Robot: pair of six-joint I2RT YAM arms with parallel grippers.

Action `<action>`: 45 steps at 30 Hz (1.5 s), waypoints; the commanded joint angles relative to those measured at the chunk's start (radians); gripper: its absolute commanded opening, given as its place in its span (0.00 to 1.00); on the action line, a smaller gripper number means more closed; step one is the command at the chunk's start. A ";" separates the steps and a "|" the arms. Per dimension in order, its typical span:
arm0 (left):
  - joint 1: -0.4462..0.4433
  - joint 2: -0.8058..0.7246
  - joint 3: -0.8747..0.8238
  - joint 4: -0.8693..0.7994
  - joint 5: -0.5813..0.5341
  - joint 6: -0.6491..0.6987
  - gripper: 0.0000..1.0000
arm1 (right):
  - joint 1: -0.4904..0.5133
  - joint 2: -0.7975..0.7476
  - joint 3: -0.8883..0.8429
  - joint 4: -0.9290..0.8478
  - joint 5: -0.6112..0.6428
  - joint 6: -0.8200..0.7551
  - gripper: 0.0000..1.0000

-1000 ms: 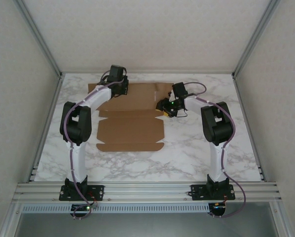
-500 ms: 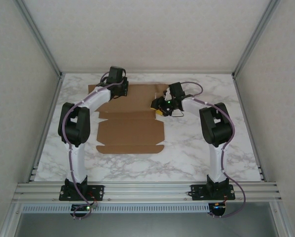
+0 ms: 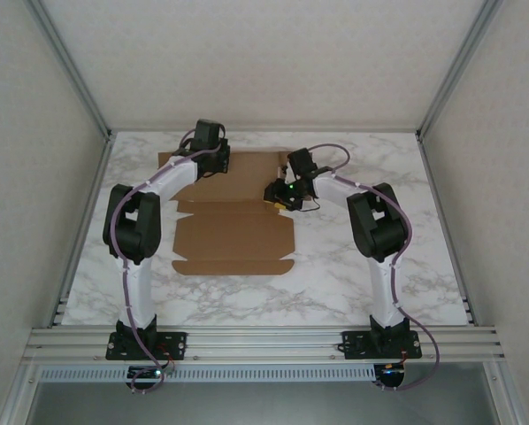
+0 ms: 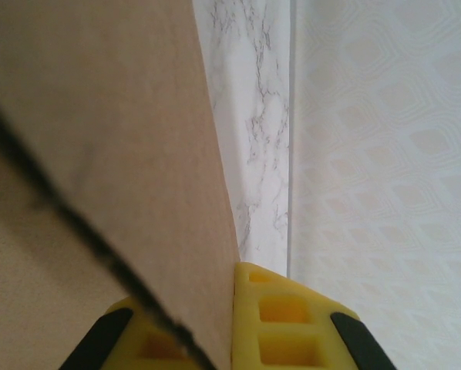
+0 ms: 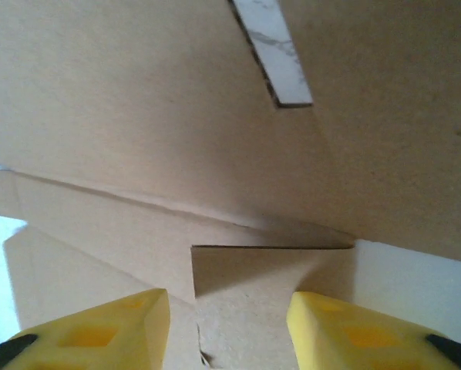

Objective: Fold the paper box

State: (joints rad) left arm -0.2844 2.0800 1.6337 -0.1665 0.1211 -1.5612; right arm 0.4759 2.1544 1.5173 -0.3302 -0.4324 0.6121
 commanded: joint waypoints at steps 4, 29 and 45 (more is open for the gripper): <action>-0.005 -0.073 -0.014 0.045 0.028 -0.002 0.00 | 0.019 0.069 0.014 -0.134 0.151 -0.084 0.46; -0.030 -0.297 -0.358 0.454 0.070 0.196 0.00 | 0.008 -0.212 -0.178 0.136 0.190 -0.320 0.54; -0.037 -0.300 -0.394 0.427 0.037 0.191 0.00 | -0.098 -0.571 -0.489 0.410 0.069 -0.176 0.45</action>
State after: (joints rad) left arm -0.3080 1.8187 1.2522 0.2424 0.1787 -1.3975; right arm 0.3939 1.6150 1.0645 0.0223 -0.3191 0.3798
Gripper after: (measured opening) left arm 0.058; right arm 0.450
